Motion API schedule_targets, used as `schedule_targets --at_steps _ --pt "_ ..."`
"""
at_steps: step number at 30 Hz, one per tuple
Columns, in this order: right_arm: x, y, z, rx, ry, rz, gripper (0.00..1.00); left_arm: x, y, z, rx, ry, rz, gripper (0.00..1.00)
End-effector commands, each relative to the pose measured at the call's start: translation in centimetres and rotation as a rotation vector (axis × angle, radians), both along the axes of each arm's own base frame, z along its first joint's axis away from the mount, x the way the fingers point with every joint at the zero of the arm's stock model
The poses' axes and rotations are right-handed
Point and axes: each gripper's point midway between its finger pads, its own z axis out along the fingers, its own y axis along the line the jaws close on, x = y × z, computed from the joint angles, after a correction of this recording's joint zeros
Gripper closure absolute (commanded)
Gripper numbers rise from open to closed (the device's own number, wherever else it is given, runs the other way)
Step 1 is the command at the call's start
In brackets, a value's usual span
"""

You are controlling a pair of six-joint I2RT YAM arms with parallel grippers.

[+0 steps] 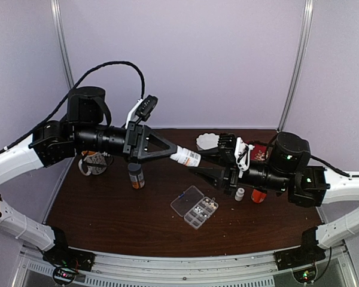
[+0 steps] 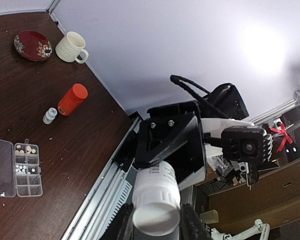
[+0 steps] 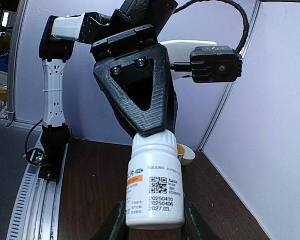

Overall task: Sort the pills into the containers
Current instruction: Close the lid of the pill bottle, then screw the lid of the pill bottle onto the pill bottle.

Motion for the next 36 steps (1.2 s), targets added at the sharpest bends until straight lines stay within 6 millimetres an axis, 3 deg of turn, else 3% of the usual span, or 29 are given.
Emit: schedule_targets --at_steps 1,8,12,18,27,36 --pt "0.5 -0.6 2.1 0.035 -0.077 -0.076 1.00 0.0 -0.8 0.6 -0.036 0.011 -0.005 0.75" --pt "-0.3 -0.6 3.7 0.113 -0.030 -0.028 1.00 -0.1 -1.0 0.7 -0.047 0.002 -0.021 0.74" --pt "-1.8 -0.3 4.6 0.157 0.061 0.086 1.00 -0.5 -0.8 1.1 -0.039 -0.132 -0.065 0.74" --pt "-3.3 -0.3 5.3 0.222 0.236 0.234 1.00 -1.1 -1.0 1.4 -0.033 -0.417 -0.169 0.74" --pt "-2.5 -1.4 4.7 0.264 0.403 0.242 1.00 -1.9 -1.2 0.5 -0.048 -0.942 -0.336 0.78" --pt "-3.0 -1.8 4.0 0.289 0.504 0.307 1.00 -2.0 -0.5 1.0 -0.062 -1.524 -0.425 0.83"
